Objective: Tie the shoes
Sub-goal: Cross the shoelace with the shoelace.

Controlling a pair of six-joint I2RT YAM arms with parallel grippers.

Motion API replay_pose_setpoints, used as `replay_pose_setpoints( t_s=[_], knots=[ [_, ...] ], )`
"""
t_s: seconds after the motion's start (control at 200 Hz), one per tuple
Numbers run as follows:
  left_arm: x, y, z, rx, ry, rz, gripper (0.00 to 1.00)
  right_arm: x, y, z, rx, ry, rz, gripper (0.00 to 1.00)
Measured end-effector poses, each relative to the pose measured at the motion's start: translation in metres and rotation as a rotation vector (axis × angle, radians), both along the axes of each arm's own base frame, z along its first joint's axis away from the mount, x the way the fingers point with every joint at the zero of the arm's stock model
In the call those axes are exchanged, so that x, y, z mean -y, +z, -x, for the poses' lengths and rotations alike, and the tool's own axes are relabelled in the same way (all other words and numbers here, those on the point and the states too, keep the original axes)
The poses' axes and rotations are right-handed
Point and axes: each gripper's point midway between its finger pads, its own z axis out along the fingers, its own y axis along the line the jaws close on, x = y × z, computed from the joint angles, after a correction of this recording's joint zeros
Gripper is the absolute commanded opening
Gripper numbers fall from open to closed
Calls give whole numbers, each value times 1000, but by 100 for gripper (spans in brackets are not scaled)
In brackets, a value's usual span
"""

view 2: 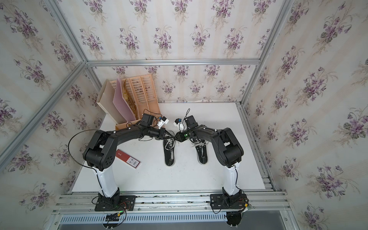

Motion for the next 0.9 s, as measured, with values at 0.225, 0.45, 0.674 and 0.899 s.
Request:
replay_pose_setpoints(
  t_s=[0.225,0.45,0.674,0.899],
  knots=[
    [-1,-1,0,-7,2,-6,0,7,13,3,30,-18,10,0],
    [-1,-7,2,-25,-3,-14,0,17,27,9,57,-38,21,1],
    [3,-8,3,-21,-17,-11,0,24,32,18,43,-44,36,2],
    [3,-9,5,-25,-20,-12,0,38,0,51,-95,-45,91,16]
  ],
)
